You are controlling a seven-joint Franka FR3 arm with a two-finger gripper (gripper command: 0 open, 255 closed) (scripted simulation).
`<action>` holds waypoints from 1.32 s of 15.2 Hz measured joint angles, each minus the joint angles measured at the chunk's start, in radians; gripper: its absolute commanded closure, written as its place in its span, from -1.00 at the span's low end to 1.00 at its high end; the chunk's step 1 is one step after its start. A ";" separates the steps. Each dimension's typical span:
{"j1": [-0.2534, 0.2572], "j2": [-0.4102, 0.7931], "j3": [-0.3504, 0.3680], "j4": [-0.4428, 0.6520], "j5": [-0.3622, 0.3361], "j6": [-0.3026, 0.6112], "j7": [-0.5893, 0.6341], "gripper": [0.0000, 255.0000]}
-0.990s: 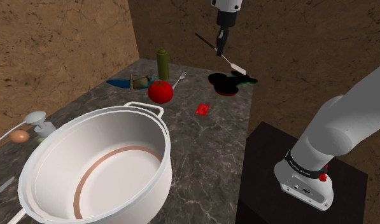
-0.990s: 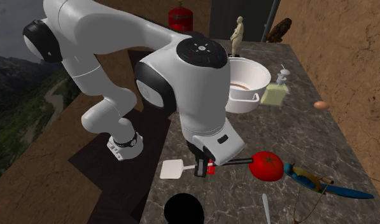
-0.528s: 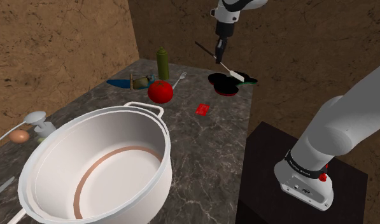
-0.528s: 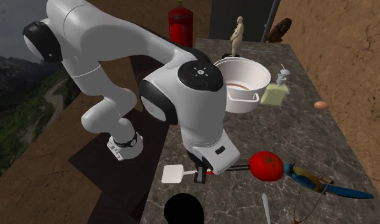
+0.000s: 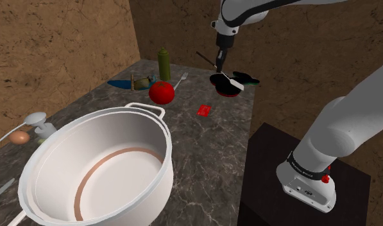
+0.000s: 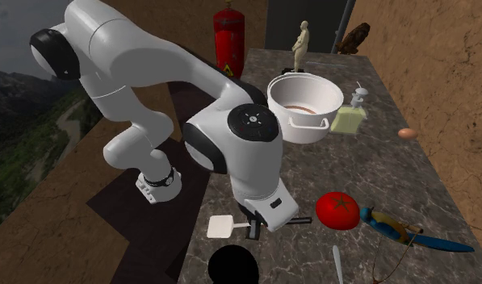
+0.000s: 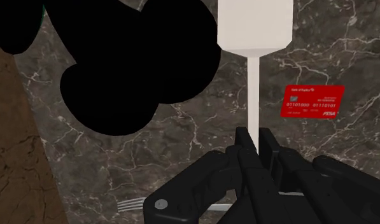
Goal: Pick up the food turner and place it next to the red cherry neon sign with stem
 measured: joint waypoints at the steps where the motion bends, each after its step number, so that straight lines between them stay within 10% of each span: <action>1: 0.000 0.005 0.000 -0.008 0.001 0.013 0.000 1.00; 20: 0.001 0.096 -0.005 -0.182 0.011 0.277 -0.017 1.00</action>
